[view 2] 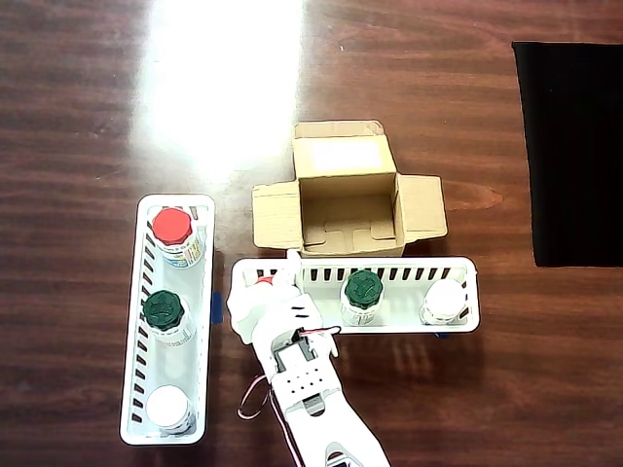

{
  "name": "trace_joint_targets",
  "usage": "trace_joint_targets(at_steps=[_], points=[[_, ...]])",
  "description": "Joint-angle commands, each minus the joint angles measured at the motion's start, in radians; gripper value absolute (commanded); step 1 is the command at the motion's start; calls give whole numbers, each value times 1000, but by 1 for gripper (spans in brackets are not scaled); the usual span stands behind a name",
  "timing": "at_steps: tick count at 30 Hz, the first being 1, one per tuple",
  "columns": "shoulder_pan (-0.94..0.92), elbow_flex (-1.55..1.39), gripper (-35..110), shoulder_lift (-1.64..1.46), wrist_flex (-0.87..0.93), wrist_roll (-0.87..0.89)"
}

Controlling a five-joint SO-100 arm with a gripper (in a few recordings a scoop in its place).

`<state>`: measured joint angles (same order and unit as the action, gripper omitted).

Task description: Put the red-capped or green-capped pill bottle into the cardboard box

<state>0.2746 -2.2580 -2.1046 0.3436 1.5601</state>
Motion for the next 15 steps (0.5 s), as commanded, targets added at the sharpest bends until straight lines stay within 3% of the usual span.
trace_joint_targets(at_steps=[1,15], points=[[-6,-26,63,-75,-9,6],[32,-247,63,-272,-15,-8]])
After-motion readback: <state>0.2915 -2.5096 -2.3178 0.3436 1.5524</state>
